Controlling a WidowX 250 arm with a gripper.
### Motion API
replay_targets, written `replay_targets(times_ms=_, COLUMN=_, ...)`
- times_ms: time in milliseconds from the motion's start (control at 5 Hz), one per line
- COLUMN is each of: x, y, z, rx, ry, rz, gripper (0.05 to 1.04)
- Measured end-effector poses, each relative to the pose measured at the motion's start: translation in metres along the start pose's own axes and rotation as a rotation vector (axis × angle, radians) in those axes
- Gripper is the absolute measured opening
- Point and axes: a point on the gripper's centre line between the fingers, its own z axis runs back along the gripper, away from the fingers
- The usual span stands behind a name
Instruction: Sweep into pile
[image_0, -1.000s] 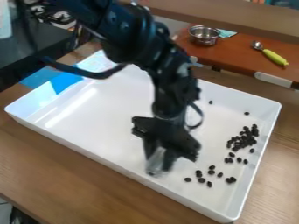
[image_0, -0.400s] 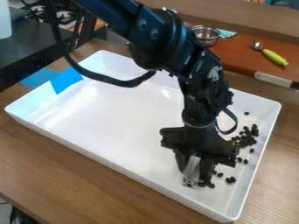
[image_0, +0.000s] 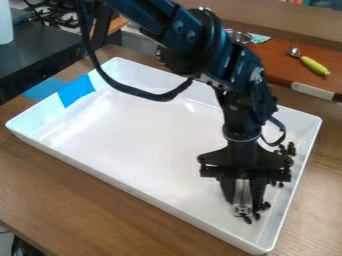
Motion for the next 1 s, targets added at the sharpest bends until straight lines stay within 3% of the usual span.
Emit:
replay_targets(times_ms=400, x=0.023, y=-0.007, z=-0.004, rx=-0.016, ry=-0.028, rz=0.121, gripper=0.390)
replay_targets(times_ms=1000, x=0.061, y=-0.002, z=-0.004, rx=0.001, ry=-0.054, rz=0.201, gripper=0.390)
